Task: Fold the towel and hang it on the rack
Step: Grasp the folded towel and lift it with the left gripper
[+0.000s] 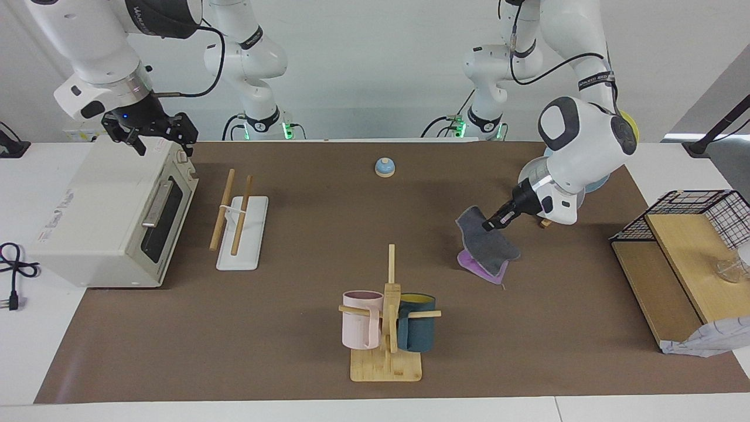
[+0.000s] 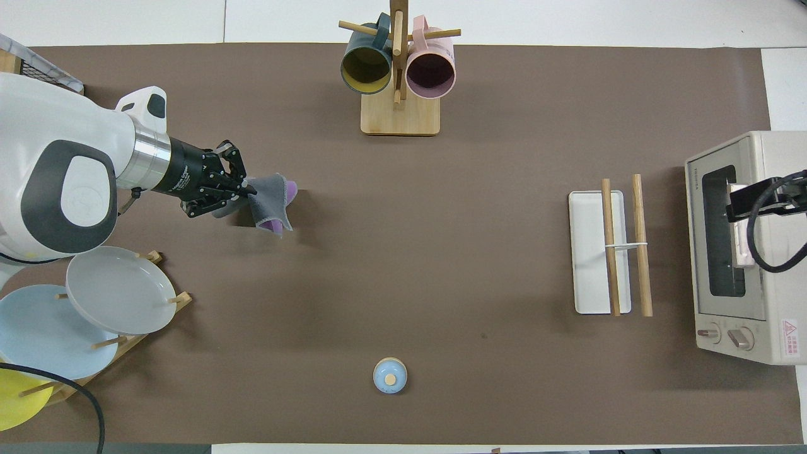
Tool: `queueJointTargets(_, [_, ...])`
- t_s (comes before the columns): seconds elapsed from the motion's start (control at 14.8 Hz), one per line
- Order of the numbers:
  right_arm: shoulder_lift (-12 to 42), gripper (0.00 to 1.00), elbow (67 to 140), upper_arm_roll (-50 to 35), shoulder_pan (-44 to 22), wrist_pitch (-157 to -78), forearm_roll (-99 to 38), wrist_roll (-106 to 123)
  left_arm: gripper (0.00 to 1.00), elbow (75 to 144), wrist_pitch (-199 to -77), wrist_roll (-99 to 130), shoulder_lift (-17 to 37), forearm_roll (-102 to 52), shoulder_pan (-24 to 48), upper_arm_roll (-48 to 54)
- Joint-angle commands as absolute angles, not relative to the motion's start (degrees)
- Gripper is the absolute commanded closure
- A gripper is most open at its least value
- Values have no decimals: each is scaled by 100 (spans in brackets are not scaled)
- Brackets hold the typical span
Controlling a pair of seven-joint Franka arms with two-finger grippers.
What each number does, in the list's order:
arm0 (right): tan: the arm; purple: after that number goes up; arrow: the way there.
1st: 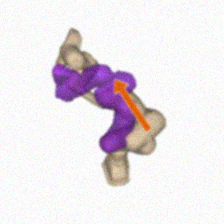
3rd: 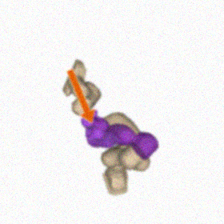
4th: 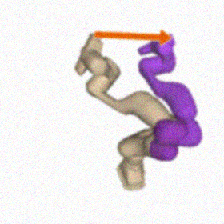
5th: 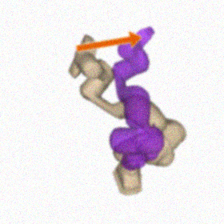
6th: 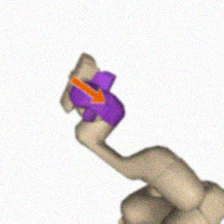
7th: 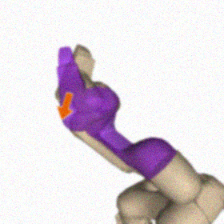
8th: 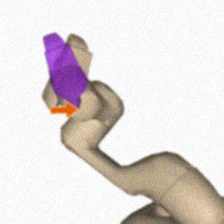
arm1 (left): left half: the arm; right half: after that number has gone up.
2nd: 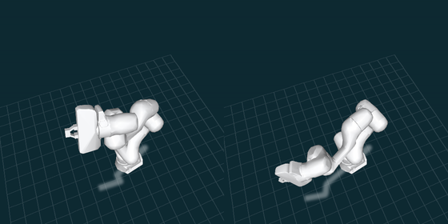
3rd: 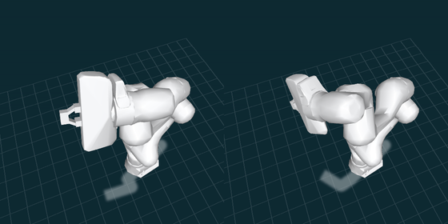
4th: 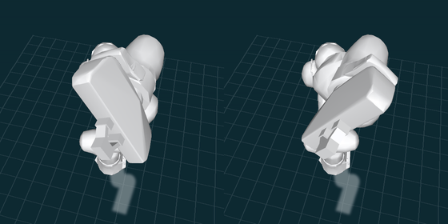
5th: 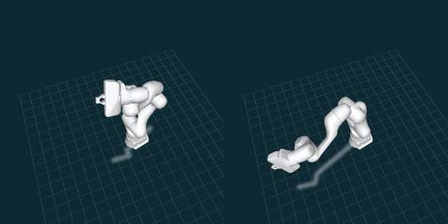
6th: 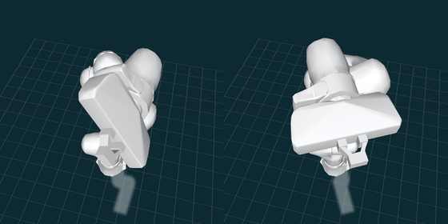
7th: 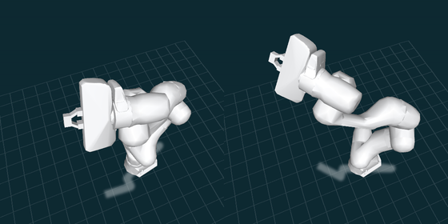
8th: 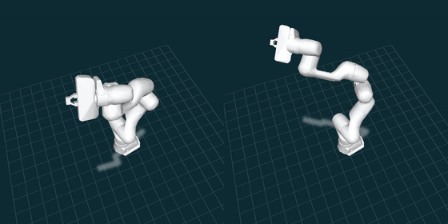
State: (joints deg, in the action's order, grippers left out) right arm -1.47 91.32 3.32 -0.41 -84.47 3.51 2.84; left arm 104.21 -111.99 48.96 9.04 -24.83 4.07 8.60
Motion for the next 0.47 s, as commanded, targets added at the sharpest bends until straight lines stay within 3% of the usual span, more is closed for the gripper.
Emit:
queueJointTargets(0.0, [-237,0,9229,325,0,-8499,255,404,100,9994,-10837,6315,827,-2285,510,1089])
queueJointTargets(0.41, [-255,0,9272,255,-132,-8437,255,439,100,9835,-11064,8531,301,-2898,527,1529])
